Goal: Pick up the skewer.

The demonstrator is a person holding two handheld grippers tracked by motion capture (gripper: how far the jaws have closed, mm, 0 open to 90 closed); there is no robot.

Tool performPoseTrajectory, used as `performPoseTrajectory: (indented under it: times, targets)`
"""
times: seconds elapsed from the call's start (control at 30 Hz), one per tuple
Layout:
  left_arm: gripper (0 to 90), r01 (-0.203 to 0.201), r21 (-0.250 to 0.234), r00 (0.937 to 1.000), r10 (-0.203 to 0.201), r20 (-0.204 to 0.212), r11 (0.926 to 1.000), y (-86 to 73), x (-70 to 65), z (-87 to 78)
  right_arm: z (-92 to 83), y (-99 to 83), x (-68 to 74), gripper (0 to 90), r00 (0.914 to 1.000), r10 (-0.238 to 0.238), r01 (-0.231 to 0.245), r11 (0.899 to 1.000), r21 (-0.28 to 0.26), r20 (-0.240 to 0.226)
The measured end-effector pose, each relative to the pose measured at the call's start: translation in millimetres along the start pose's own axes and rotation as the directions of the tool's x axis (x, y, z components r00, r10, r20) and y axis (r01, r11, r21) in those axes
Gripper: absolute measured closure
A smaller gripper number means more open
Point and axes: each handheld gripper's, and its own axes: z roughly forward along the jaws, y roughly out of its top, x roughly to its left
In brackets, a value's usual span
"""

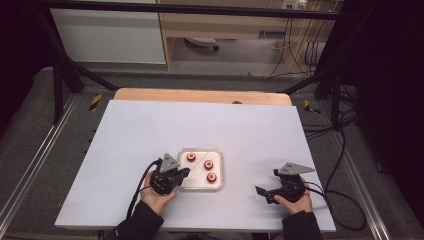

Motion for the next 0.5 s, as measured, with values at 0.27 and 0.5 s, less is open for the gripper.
performPoseTrajectory:
  times: [0.27,0.5]
  targets:
    - [88.6,-0.038,0.011,0.9982,0.037,0.048,0.9992,5.4,-2.4,-4.5,1.6,10.1,12.0,0.4,0.9983,-0.053,0.053,0.999,0.007,0.023]
    - [88.6,-0.093,0.028,0.9914,0.090,0.096,0.9953,14.0,-8.0,-9.4,4.6,23.5,28.3,0.7,0.9885,-0.146,0.145,0.989,0.029,0.040]
